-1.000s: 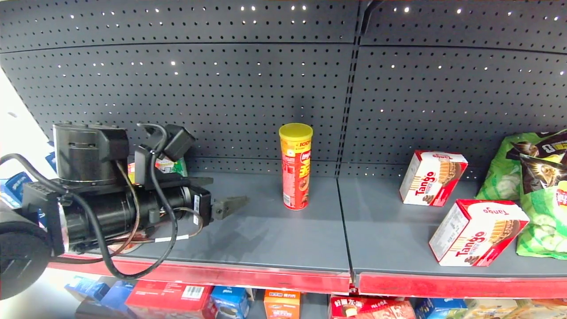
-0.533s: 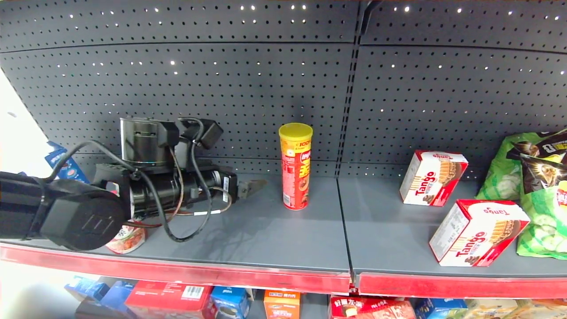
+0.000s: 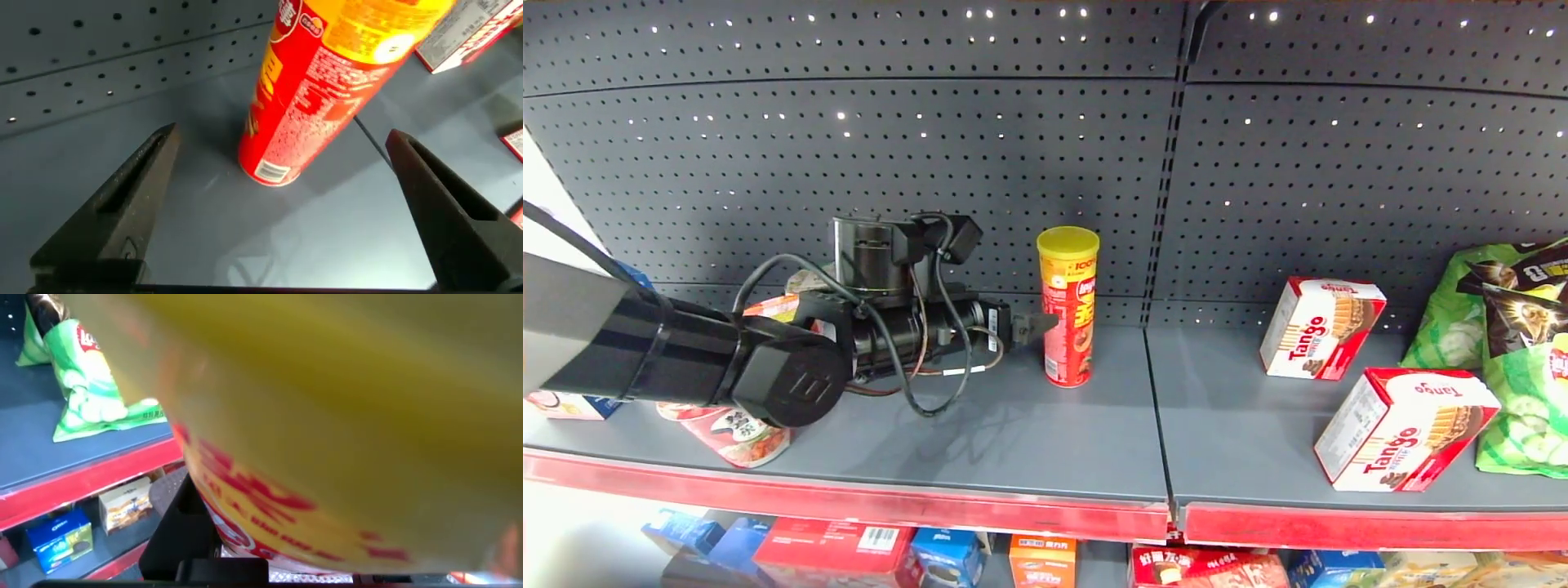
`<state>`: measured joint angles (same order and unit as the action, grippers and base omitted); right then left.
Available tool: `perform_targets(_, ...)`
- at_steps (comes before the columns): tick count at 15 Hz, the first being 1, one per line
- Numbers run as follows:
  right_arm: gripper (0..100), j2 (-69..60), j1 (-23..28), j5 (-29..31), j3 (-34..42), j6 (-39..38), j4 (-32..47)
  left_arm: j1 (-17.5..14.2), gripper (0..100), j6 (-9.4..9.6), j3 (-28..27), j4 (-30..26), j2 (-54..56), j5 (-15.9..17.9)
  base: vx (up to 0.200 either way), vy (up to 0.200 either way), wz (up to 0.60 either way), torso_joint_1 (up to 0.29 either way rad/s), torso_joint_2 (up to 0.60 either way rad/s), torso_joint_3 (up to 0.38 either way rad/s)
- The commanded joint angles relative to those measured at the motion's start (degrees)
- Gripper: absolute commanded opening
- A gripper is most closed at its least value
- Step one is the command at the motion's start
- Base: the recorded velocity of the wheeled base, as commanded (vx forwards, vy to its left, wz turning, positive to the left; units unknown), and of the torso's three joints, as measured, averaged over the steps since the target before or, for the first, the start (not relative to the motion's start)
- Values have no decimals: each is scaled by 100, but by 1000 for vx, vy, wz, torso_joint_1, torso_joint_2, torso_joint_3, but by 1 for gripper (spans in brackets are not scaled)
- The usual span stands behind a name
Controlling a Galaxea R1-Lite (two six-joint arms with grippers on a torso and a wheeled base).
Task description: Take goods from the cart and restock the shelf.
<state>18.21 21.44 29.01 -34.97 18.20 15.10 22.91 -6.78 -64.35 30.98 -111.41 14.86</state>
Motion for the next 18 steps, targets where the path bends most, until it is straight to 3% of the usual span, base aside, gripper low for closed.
perform_targets(1,0,-37,0,-1,8,26,1,3,100,1,-200,5,-162,-1,0,0,0,0,0,0)
perform_targets(18,0,-424,0,96,158,324,63,109,100,1,-684,242,-584,210,0,0,0,0,0,0)
